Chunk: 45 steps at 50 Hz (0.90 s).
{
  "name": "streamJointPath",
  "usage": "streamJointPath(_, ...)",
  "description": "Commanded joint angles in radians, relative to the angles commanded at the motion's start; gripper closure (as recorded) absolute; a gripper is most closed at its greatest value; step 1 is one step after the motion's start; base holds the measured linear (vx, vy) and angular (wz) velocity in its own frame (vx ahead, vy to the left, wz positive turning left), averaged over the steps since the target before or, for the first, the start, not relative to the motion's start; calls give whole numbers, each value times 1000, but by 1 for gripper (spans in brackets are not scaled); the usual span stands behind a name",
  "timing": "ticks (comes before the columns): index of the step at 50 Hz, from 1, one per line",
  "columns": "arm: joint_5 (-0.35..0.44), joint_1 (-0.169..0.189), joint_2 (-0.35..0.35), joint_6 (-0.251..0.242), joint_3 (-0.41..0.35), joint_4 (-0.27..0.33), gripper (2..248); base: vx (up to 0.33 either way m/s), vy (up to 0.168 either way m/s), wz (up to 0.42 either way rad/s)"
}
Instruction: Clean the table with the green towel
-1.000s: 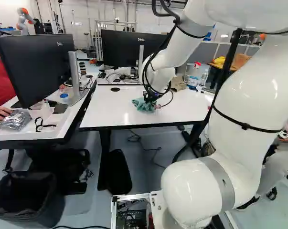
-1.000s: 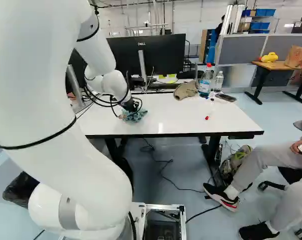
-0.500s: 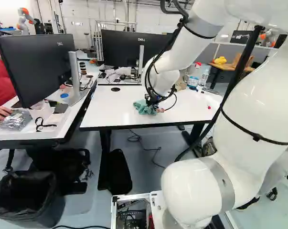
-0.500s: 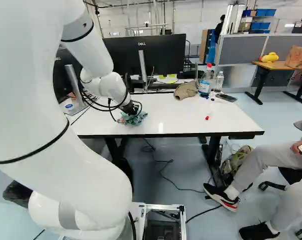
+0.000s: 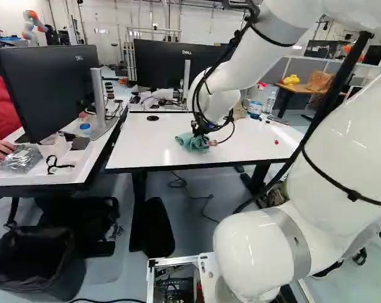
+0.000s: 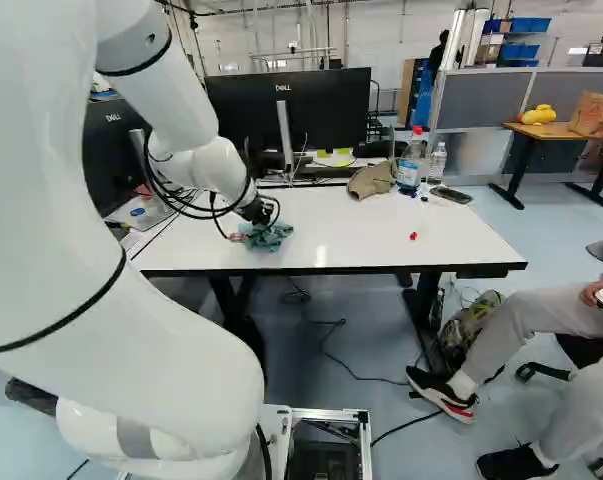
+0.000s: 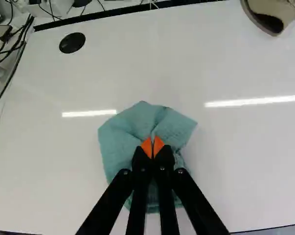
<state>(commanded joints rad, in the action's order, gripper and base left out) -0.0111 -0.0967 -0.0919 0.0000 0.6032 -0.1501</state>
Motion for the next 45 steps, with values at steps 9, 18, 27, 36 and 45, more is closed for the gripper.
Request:
streamJointPath(9, 0, -33, -25, 0, 0, 0, 225, 0, 0, 0)
streamJointPath(18, 0, -68, -28, 0, -2, 0, 225, 0, 0, 0)
streamJointPath(27, 0, -101, -49, 0, -22, 0, 225, 0, 0, 0)
streamJointPath(36, 0, -136, -79, 0, -49, 0, 225, 0, 0, 0)
streamJointPath(45, 0, -170, -110, 0, -77, 0, 225, 0, 0, 0)
